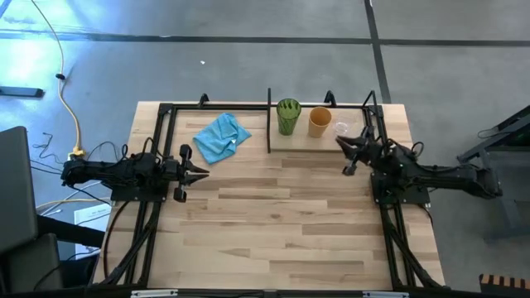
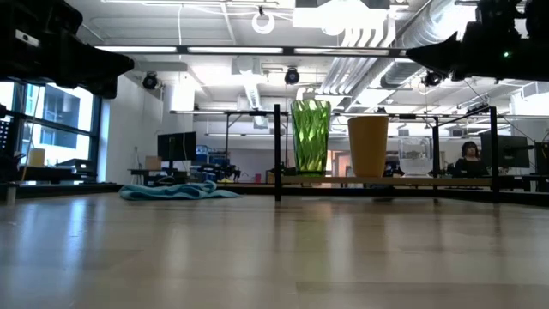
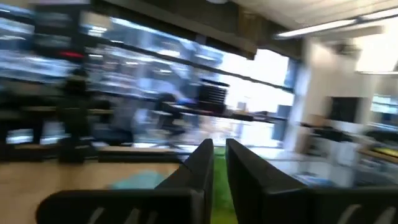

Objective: Stack small to large cups/mugs on shelf
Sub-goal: Return to Home Position

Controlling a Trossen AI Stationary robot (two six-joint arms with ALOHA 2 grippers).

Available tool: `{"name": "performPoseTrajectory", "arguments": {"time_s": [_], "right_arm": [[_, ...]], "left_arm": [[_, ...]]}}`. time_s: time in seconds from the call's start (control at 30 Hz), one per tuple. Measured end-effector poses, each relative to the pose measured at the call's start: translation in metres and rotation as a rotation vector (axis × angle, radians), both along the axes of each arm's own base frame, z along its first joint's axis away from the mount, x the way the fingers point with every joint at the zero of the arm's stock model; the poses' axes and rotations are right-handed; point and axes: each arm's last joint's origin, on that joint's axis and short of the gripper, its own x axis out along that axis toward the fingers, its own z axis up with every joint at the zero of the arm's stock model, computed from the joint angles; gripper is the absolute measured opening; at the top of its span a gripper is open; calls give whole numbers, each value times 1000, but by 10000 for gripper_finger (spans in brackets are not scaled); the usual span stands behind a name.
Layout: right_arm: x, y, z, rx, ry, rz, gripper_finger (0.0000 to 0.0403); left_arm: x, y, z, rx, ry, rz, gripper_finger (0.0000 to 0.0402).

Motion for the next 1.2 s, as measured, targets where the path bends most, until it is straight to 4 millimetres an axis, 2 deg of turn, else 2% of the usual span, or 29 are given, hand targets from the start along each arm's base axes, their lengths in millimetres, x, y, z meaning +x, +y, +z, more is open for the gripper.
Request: {"name": "performPoseTrajectory", "arguments": {"time_s": [0.23, 0.47, 0.6, 0.83, 1.2], "right_arm": [[5, 5, -11, 57, 103, 320, 24], [8, 17, -13, 121, 116, 571, 24], [10, 23, -13, 92, 120, 614, 24], [16, 26, -17, 84, 154, 565, 24], [11, 30, 2, -119, -22, 660, 24]], "left_arm": [[0, 0, 0, -2, -1, 0, 35], [0, 0, 0, -1, -2, 11, 35], [0, 1, 1, 0, -6, 30, 35], [0, 1, 1, 0, -7, 37, 35], [0, 1, 1, 0, -7, 36, 35]]}}
